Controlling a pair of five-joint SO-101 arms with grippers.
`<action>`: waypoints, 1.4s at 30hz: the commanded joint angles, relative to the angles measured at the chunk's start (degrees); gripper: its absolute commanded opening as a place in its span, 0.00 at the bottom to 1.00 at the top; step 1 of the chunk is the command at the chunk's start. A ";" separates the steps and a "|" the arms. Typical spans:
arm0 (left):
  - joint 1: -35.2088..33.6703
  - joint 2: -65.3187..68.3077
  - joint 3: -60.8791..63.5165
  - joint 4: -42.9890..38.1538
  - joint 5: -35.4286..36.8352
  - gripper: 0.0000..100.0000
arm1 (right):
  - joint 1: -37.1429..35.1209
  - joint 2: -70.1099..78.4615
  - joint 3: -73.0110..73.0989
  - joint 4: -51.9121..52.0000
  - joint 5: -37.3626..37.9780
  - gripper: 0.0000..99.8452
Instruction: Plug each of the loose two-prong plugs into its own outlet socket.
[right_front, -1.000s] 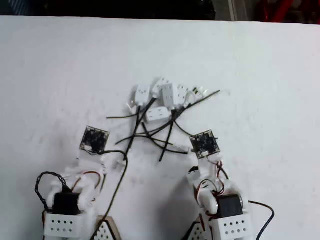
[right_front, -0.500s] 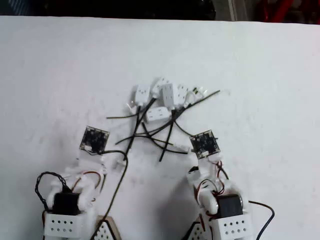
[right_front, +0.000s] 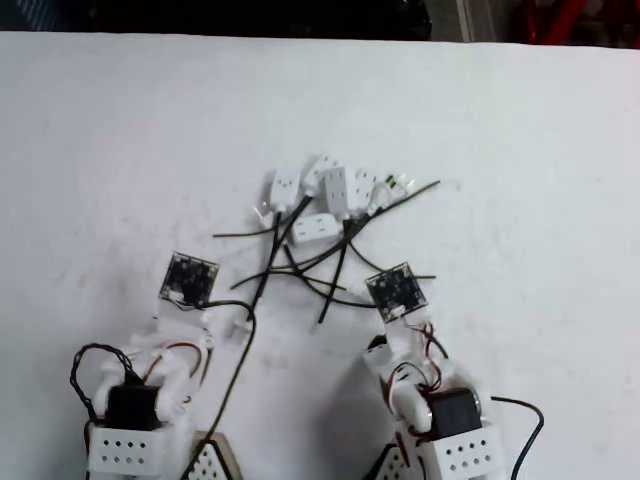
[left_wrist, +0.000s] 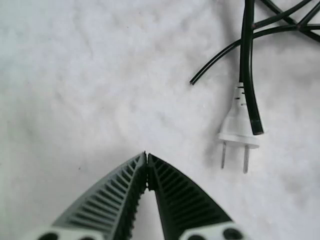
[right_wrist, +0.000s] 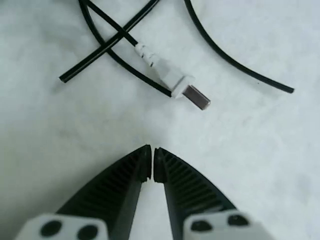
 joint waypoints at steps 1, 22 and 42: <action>-1.71 -0.48 -0.18 -2.55 -0.53 0.03 | -1.19 -0.66 0.53 0.13 0.00 0.02; -14.81 -0.48 -0.18 -7.47 -11.08 0.03 | 11.30 -0.22 -11.96 -13.41 19.43 0.02; -14.55 -0.48 -0.62 -4.40 -21.01 0.03 | -3.91 68.62 -55.30 -5.14 28.66 0.12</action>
